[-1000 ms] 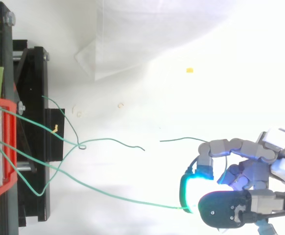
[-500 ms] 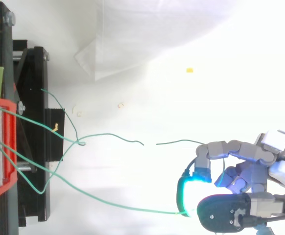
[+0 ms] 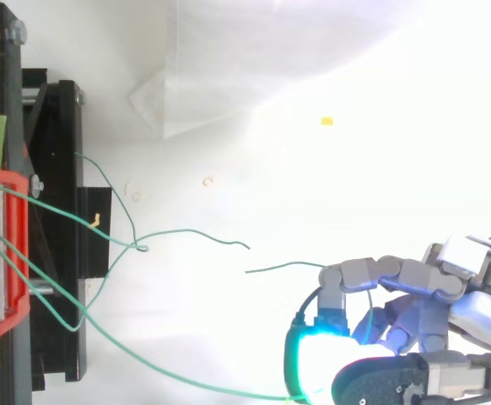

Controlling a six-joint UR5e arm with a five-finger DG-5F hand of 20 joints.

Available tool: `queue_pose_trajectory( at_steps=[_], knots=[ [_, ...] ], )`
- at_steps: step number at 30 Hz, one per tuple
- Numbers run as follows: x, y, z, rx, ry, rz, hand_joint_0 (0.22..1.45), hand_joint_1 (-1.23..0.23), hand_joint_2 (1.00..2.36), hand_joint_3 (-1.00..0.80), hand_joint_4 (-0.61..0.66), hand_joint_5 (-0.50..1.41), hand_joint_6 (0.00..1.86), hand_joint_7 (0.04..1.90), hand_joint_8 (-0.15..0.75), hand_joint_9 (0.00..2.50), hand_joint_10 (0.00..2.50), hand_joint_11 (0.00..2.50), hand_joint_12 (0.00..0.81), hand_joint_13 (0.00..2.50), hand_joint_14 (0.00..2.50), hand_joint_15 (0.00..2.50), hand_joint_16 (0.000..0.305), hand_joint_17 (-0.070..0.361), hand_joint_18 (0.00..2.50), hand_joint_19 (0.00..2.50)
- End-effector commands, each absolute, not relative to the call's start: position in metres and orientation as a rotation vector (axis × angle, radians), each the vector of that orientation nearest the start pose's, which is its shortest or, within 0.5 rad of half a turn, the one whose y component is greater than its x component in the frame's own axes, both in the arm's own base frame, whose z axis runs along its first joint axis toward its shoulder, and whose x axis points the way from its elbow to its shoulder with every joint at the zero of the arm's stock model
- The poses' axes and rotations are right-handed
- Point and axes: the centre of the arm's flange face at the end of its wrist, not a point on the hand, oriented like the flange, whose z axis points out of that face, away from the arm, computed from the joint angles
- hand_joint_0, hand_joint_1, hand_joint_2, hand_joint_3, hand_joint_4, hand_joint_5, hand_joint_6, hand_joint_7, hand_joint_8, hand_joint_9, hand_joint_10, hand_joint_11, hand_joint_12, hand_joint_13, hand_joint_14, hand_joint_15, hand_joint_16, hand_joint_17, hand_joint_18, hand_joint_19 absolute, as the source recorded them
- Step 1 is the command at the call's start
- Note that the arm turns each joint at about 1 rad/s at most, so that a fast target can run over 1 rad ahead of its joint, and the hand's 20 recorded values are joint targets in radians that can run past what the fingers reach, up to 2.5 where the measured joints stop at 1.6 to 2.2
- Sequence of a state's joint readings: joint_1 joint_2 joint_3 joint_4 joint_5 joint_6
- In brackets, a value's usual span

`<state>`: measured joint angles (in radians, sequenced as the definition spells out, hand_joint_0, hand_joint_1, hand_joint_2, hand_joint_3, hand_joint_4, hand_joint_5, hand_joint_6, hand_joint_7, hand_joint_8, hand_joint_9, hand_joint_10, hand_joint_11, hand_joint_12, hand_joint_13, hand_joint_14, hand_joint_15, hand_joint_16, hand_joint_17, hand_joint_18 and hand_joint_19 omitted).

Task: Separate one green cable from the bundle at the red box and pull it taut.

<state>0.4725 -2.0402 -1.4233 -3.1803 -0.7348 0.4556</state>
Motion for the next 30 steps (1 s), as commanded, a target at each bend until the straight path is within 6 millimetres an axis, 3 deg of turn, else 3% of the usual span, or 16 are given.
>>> queue_pose_trajectory(
  at_steps=[1,13,15,16,17,18,24,30],
  knots=[
    [0.623,0.0857,0.301,1.684,0.898,0.963,0.76,-0.75,1.02,-0.17,-0.04,0.15,0.5,1.36,0.168,1.94,0.02,0.58,0.247,1.33,0.02,0.65,0.038,0.086,0.86,0.68],
    [0.6235,0.0859,0.3012,1.683,0.895,0.968,0.75,-0.73,1.02,-0.18,-0.11,0.15,0.5,1.34,0.092,1.81,0.02,0.42,0.157,1.27,0.02,0.63,0.026,0.058,0.8,0.58],
    [0.6235,0.0859,0.3012,1.683,0.895,0.968,0.75,-0.71,1.02,-0.2,-0.13,0.15,0.5,1.33,0.086,1.7,0.01,0.29,0.137,1.16,0.02,0.6,0.021,0.048,0.79,0.5],
    [0.6235,0.0859,0.3012,1.683,0.895,0.968,0.73,-0.7,1.02,-0.19,-0.05,0.14,0.5,1.57,0.092,1.67,0.01,0.26,0.139,1.17,0.02,0.59,0.019,0.043,0.84,0.46],
    [0.6235,0.0859,0.3012,1.683,0.895,0.968,0.73,-0.7,1.02,-0.19,-0.04,0.14,0.5,1.6,0.106,1.69,0.01,0.27,0.15,1.22,0.02,0.6,0.019,0.043,0.85,0.46],
    [0.6235,0.0859,0.3012,1.683,0.895,0.968,0.73,-0.7,1.02,-0.19,-0.06,0.14,0.5,1.56,0.063,1.67,0.01,0.22,0.093,1.17,0.02,0.58,0.009,0.021,0.84,0.42],
    [0.6235,0.0859,0.3012,1.683,0.895,0.968,0.73,-0.72,1.01,-0.19,-0.08,0.15,0.5,1.39,0.113,1.65,0.01,0.14,0.106,1.16,0.02,0.57,0.016,0.037,0.93,0.43],
    [0.6235,0.0861,0.3011,1.683,0.896,0.969,0.74,-0.73,1.01,-0.18,-0.08,0.15,0.5,1.38,0.113,1.68,0.01,0.17,0.107,1.19,0.02,0.6,0.022,0.05,0.96,0.44]
  ],
)
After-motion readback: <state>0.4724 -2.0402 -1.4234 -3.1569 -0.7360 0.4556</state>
